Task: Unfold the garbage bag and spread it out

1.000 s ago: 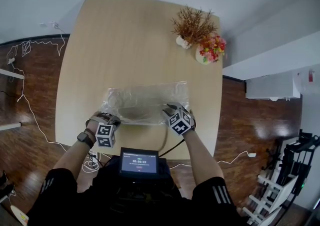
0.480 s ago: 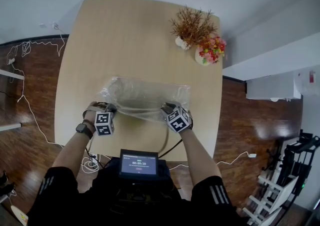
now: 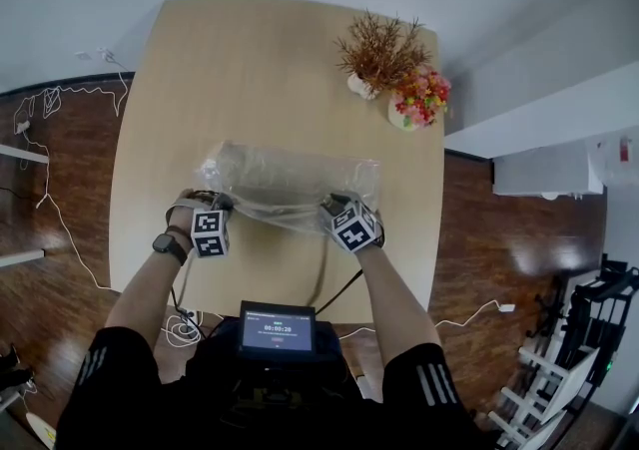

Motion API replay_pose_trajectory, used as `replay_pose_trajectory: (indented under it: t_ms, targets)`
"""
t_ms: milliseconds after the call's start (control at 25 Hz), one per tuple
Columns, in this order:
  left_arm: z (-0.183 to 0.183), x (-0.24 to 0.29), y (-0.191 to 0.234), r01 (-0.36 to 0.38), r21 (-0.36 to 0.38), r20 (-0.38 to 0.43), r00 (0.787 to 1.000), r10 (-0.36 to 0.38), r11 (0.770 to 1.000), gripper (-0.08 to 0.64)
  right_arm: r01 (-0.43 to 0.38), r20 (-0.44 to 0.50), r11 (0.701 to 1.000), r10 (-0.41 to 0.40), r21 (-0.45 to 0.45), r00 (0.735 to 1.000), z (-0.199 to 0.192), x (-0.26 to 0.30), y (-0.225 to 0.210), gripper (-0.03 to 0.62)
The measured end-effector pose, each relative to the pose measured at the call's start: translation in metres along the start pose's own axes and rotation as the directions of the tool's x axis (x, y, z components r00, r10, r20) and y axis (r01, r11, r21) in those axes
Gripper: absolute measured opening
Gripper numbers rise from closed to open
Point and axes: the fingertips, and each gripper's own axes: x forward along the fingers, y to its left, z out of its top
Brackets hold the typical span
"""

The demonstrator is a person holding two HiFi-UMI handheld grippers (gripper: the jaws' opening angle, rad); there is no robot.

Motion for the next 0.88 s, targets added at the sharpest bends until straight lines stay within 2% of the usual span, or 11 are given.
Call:
replay_pose_trajectory:
  t_ms: [160,240,280,400,520,600,720,800,880]
  targets:
    - [-0.002,-0.003,-0.005,-0.027,0.007,0.024,0.999,0.027,1.0,0.048,0.003,0.003,1.0,-0.003,0.0,1.0,-0.001,0.001,0.0,0.183]
    - [-0.003,-0.01,-0.008,-0.042,0.016,0.035,0.999,0.041,0.999,0.133,0.011,0.006,1.0,-0.01,-0.012,1.0,0.002,-0.003,0.0,0.184]
    - [-0.001,-0.015,-0.01,-0.054,0.01,0.052,0.997,0.053,0.998,0.153,0.014,0.007,1.0,-0.014,-0.019,1.0,0.004,-0.005,0.001,0.184]
    - [0.013,-0.035,-0.01,-0.086,-0.038,0.137,0.986,0.09,0.996,0.167,0.011,0.004,1.0,-0.011,-0.022,1.0,0.002,-0.003,0.001,0.184]
    - [0.014,-0.057,-0.003,-0.14,-0.074,0.188,0.97,0.152,0.987,0.167,0.008,0.0,1.0,-0.008,-0.024,1.0,0.003,-0.004,0.001,0.184]
    - [0.01,-0.076,0.013,-0.198,-0.136,0.214,0.951,0.224,0.971,0.165,0.009,-0.002,1.0,-0.009,-0.026,1.0,0.004,-0.005,0.002,0.184]
    - [-0.011,-0.101,0.055,-0.296,-0.269,0.193,0.916,0.352,0.917,0.142,0.011,-0.002,1.0,-0.011,-0.029,1.0,0.004,-0.006,0.001,0.184]
    - [-0.029,-0.11,0.083,-0.357,-0.3,0.143,0.9,0.412,0.884,0.113,0.012,-0.002,1.0,-0.013,-0.029,1.0,0.003,-0.005,0.001,0.184]
    - [-0.042,-0.115,0.104,-0.384,-0.303,0.112,0.895,0.433,0.872,0.089,0.013,-0.002,0.999,-0.013,-0.029,1.0,0.002,-0.004,0.002,0.184]
